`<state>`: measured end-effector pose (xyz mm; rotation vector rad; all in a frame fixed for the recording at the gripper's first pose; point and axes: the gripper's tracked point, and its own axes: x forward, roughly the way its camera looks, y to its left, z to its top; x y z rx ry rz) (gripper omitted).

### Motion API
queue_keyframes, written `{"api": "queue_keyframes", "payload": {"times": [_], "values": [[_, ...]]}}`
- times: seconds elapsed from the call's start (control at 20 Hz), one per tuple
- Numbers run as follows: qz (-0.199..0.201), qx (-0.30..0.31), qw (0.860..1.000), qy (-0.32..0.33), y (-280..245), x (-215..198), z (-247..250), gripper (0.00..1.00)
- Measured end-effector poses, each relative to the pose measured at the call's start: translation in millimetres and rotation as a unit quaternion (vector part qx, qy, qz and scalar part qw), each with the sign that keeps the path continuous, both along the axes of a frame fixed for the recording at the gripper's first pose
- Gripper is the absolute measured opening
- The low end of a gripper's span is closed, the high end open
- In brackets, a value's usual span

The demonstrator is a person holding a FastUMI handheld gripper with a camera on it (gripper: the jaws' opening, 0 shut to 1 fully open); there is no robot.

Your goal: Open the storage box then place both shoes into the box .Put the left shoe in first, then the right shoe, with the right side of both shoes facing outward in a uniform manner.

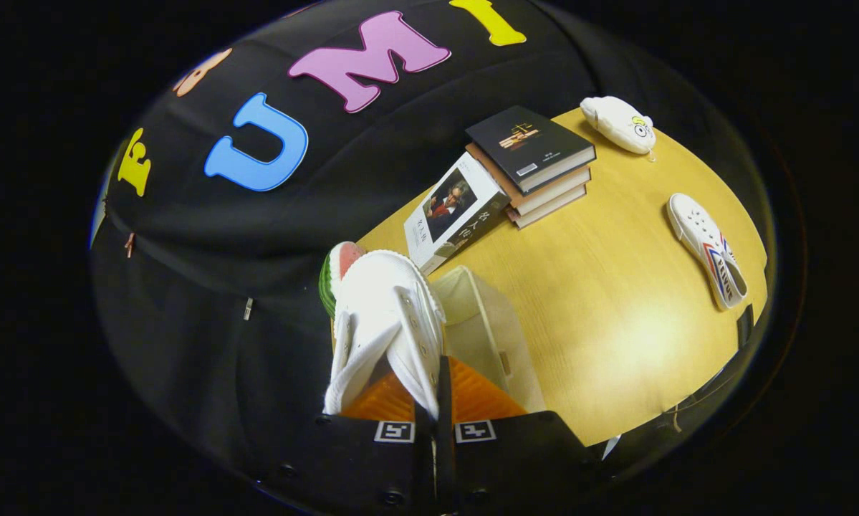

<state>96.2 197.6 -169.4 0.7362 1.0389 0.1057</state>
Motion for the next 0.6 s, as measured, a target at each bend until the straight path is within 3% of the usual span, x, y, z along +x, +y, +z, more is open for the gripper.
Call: {"api": "queue_keyframes", "payload": {"times": [0.3, 0.6], "values": [[0.014, -0.008, 0.999, 0.042, 52, -6, -48, 0.06], [0.022, -0.034, 0.997, 0.059, 69, -5, -77, 0.06]]}}
